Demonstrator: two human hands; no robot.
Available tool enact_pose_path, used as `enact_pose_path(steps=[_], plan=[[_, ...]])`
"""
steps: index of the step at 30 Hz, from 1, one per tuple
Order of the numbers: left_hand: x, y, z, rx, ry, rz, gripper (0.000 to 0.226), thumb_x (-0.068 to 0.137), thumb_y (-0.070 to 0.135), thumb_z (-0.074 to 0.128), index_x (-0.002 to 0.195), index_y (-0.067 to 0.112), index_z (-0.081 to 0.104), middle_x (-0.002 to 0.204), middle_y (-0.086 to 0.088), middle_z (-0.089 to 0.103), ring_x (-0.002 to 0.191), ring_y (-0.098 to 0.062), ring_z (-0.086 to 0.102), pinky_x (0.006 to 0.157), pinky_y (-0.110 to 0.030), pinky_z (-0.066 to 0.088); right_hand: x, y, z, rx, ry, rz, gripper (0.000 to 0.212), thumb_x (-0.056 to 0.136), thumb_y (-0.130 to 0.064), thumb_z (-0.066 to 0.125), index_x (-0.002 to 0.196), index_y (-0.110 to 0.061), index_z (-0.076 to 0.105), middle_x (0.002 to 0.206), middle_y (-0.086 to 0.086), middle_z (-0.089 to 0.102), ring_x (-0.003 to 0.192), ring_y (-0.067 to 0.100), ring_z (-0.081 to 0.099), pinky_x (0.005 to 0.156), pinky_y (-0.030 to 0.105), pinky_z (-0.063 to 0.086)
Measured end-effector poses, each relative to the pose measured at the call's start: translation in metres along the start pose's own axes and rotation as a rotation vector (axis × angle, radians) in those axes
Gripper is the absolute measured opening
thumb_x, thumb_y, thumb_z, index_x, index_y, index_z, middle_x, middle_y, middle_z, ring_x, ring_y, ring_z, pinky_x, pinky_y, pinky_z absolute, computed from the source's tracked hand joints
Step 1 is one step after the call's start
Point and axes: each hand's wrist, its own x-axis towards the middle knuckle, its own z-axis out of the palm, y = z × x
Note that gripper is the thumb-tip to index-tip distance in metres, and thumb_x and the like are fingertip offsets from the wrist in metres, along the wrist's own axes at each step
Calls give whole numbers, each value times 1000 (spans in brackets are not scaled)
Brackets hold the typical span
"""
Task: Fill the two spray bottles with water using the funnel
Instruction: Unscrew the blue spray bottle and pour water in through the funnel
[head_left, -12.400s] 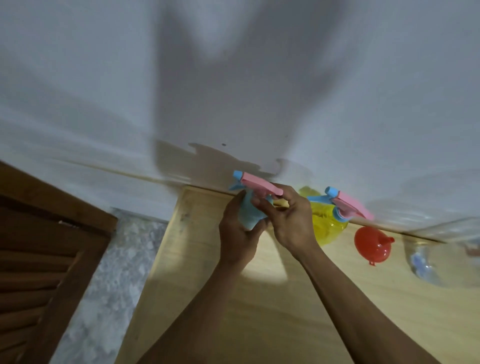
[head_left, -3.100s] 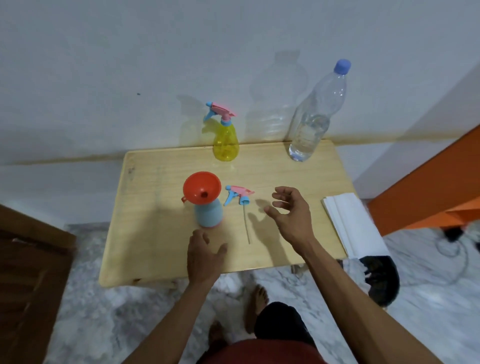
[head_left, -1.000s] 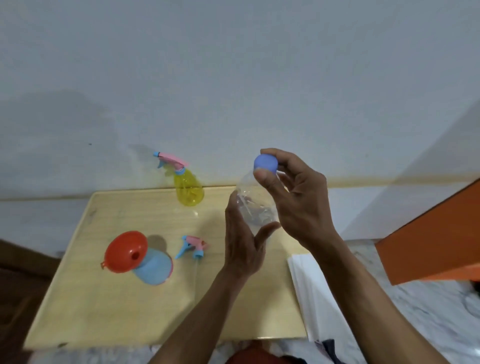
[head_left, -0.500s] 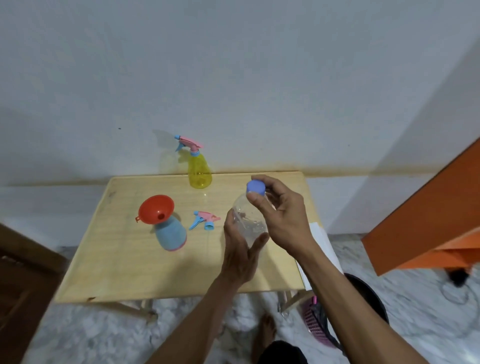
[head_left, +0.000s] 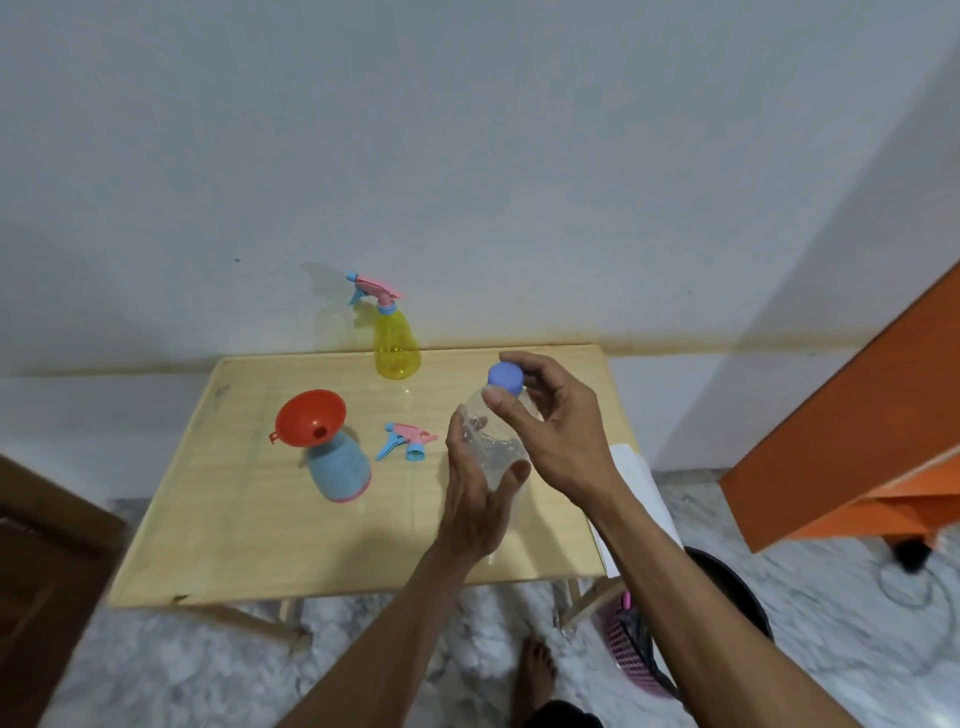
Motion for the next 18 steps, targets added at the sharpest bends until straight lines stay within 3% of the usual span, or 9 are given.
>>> enact_pose_path(steps=[3,6,7,9,11,15,18], plan=[[-1,4,0,15,11,-12,92,87,64,54,150,34,-5,139,54,6,132,29,17,103,2,19,0,0,3,36,52,5,32,80,-21,86,106,-18,69,101,-8,74,100,10,70,98,29,53],[0,4,1,24,11,-16,88,87,60,55,150,36,-2,135,58,11,134,19,28,107,-7,25,3,0,3,-52,23,-20,21,86,-25,81,102,-21,68,98,-11,73,98,12,69,100,37,52],[0,3,2,20,16,-18,88,87,59,56,151,34,1,139,52,17,136,12,32,110,-14,29,4,0,0,-84,-5,-27,18,88,-26,78,103,-23,68,99,-11,72,99,14,68,100,41,52],[0,3,4,10,36,-30,89,88,58,57,155,25,9,150,24,29,138,-5,39,115,-34,36,7,-1,-6,-129,-78,-35,16,93,-27,73,108,-23,68,104,-9,73,103,16,68,101,47,51],[0,1,4,14,44,-42,93,88,63,56,156,21,9,156,1,30,141,-16,39,115,-49,36,9,-4,-13,-135,-162,-8,19,95,-31,70,114,-26,68,111,-12,72,109,14,68,104,48,50],[0,4,3,29,37,-20,90,89,61,54,156,23,8,163,-2,19,149,-8,26,120,-51,29,8,-10,-13,-159,-90,3,41,77,-36,87,112,-25,69,113,-15,70,109,1,63,97,33,54],[-2,5,2,37,31,-33,94,87,62,53,157,21,6,158,5,21,144,-4,32,119,-48,30,10,-10,-9,-204,-13,-35,32,76,-34,87,98,-21,69,103,-12,70,103,2,63,90,35,57]])
